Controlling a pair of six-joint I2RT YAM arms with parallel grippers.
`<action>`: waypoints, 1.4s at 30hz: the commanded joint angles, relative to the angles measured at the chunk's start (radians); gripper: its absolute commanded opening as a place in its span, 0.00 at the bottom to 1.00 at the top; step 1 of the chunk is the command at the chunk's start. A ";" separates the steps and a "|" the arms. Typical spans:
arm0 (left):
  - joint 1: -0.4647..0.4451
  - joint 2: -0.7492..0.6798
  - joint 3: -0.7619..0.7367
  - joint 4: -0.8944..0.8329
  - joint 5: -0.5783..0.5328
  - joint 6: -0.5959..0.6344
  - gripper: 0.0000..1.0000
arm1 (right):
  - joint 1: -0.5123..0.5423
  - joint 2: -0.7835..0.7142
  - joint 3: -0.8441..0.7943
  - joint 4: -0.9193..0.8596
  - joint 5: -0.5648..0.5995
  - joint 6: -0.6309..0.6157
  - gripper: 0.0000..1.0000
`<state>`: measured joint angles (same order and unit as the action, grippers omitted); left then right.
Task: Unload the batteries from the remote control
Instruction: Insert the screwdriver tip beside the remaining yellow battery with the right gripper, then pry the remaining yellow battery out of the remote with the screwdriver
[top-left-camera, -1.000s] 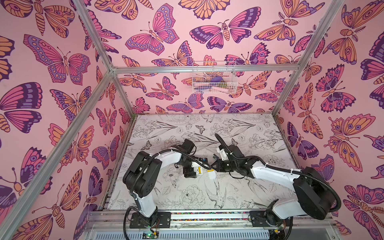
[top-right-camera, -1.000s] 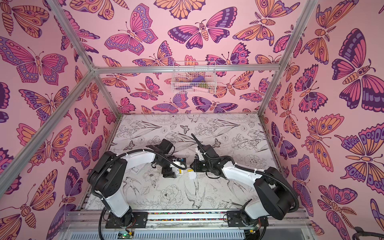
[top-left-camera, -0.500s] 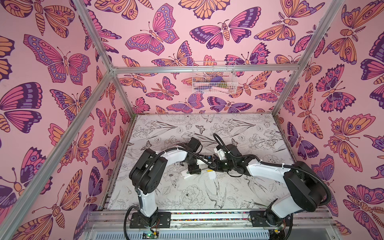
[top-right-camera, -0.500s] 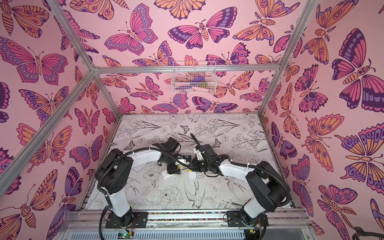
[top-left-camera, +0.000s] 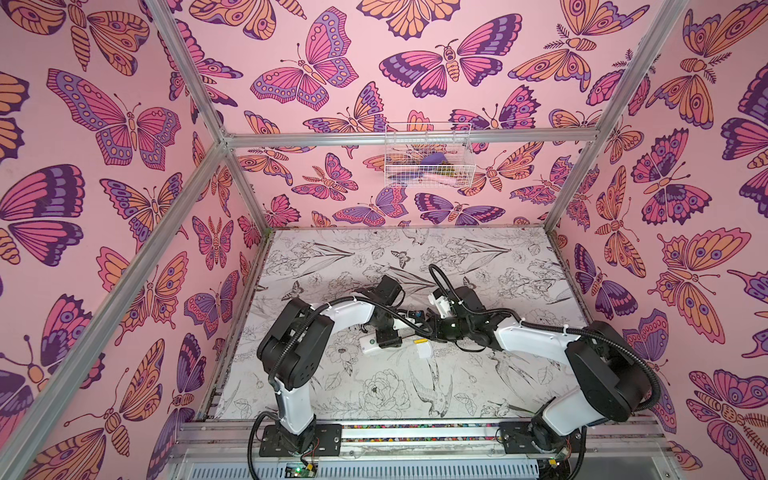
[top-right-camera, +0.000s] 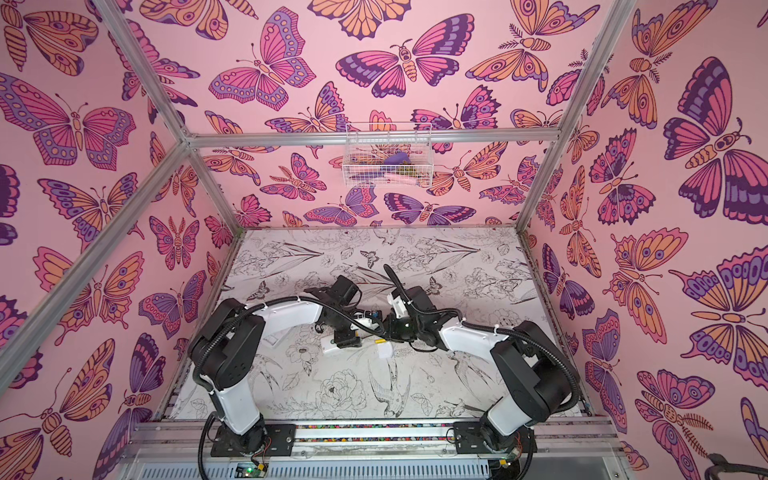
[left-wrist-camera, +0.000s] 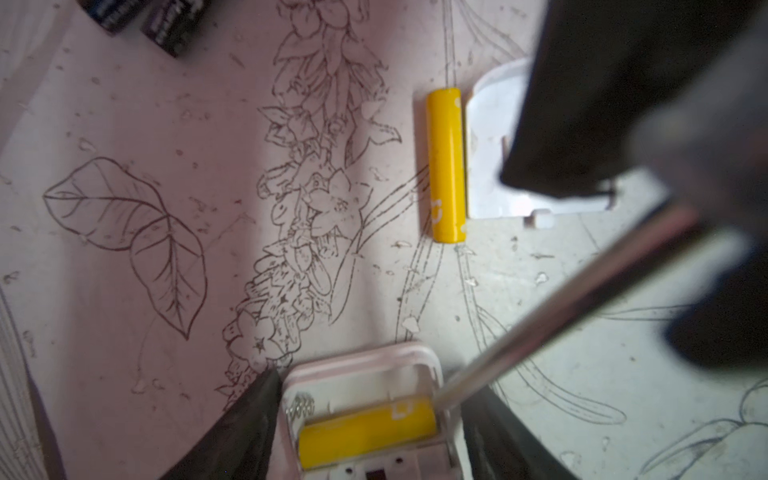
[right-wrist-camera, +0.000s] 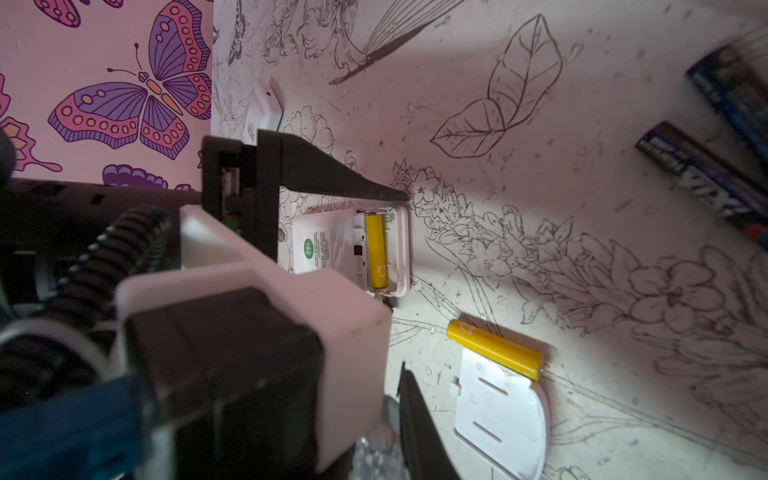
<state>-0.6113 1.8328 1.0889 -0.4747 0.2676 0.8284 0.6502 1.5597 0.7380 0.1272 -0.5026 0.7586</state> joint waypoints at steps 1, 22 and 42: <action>-0.007 0.017 -0.059 -0.109 -0.060 0.025 0.71 | -0.014 0.002 0.003 0.036 -0.003 -0.002 0.00; -0.014 0.075 -0.031 -0.119 -0.026 0.029 0.51 | -0.032 0.127 0.077 0.076 -0.028 -0.015 0.00; -0.019 0.069 -0.039 -0.132 -0.007 0.058 0.41 | -0.102 0.275 0.008 0.416 -0.212 0.172 0.00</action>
<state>-0.6079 1.8393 1.1019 -0.4950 0.2626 0.8520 0.5602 1.8099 0.7547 0.4458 -0.6884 0.8764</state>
